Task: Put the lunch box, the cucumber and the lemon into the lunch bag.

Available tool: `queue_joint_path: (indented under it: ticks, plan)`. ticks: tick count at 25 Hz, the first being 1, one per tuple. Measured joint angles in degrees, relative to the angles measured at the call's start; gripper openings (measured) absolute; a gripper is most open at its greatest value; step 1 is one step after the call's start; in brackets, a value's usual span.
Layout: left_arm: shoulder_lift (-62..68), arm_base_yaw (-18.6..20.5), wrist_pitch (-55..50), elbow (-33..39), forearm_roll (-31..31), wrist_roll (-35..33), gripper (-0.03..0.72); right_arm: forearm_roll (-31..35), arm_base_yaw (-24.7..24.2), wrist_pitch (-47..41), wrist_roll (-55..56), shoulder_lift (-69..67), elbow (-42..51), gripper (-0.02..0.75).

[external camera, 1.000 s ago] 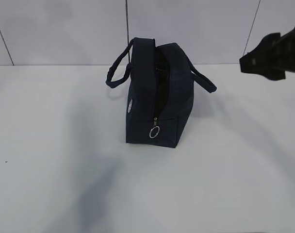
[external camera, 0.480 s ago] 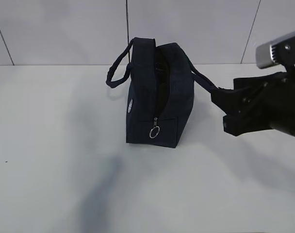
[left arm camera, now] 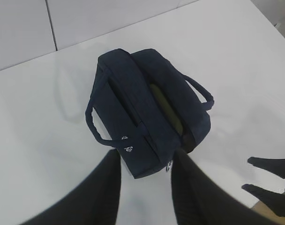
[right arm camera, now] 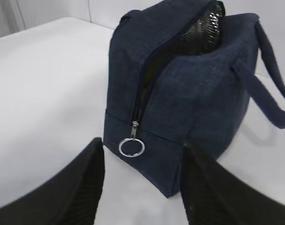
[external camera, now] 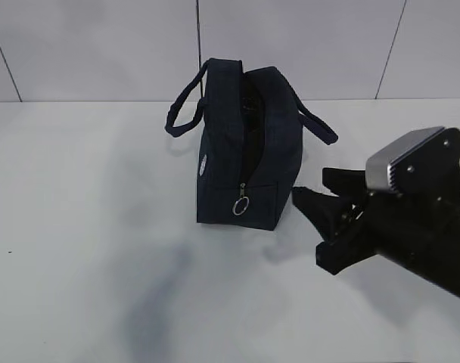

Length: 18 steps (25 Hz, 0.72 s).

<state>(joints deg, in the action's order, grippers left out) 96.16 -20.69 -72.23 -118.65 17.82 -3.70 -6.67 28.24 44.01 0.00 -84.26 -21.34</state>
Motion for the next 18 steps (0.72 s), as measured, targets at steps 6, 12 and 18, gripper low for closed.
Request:
queue_joint_path:
  ticks: [6,12,18]
  plan:
    - [0.00,0.00,-0.09,0.00,0.12,0.00,0.262,-1.97,0.00,18.13,1.55,-14.88,0.08,0.389]
    - [0.00,0.00,-0.09,0.00,0.22,0.00,0.260,-4.72,0.00,20.69,1.82,-24.28,-1.66,0.389]
    - [0.00,0.00,-0.09,0.00,0.22,0.00,0.260,-6.39,0.00,21.20,3.37,-28.09,-6.75,0.389]
